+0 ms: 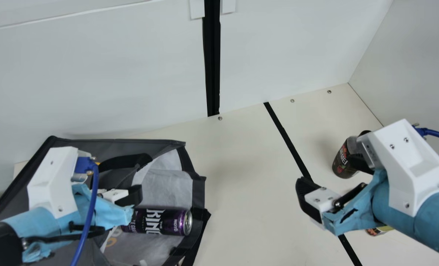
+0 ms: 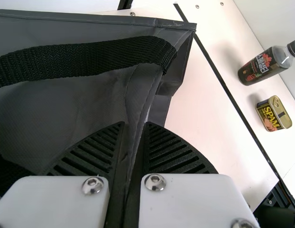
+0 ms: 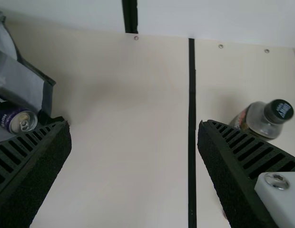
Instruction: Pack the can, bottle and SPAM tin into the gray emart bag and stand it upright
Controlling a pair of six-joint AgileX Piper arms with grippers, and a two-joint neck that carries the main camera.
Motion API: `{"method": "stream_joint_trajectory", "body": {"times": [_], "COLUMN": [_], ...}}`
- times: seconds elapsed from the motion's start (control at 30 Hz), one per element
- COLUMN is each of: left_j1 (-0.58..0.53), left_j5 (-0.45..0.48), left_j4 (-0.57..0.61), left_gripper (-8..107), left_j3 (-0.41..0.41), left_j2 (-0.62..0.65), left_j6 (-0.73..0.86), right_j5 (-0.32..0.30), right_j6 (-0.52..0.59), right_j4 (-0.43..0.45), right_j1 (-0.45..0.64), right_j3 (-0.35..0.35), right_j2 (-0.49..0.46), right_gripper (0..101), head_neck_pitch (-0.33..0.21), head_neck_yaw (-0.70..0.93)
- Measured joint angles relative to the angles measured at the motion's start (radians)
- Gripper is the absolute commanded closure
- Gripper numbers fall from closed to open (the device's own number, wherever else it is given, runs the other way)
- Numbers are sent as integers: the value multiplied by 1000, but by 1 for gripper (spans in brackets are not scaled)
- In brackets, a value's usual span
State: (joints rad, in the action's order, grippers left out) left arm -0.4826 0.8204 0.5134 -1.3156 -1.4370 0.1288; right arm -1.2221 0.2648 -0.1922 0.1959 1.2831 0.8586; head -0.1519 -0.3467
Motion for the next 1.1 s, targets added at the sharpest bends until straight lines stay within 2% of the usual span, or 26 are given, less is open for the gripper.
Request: {"method": "stream_joint_trajectory", "body": {"times": [0.3, 0.53, 0.77, 1.1], "left_j1": [0, 0, 0, 0], "left_j5": [0, 0, 0, 0], "left_j4": [0, 0, 0, 0], "left_gripper": [107, 107, 107, 107], "left_j3": [0, 0, 0, 0], "left_j2": [0, 0, 0, 0], "left_j6": [0, 0, 0, 0], "right_j5": [0, 1, 1, 2], "right_j6": [-162, -206, -165, -123], "right_j4": [203, 322, 334, 290], "right_j1": [-67, -34, 51, 162], "right_j3": [-8, -23, -23, -26], "right_j2": [-21, -24, -30, -44], "right_gripper": [6, 6, 6, 6], "head_neck_pitch": [0, 0, 0, 0], "head_neck_yaw": [-2, -2, 0, 0]}}
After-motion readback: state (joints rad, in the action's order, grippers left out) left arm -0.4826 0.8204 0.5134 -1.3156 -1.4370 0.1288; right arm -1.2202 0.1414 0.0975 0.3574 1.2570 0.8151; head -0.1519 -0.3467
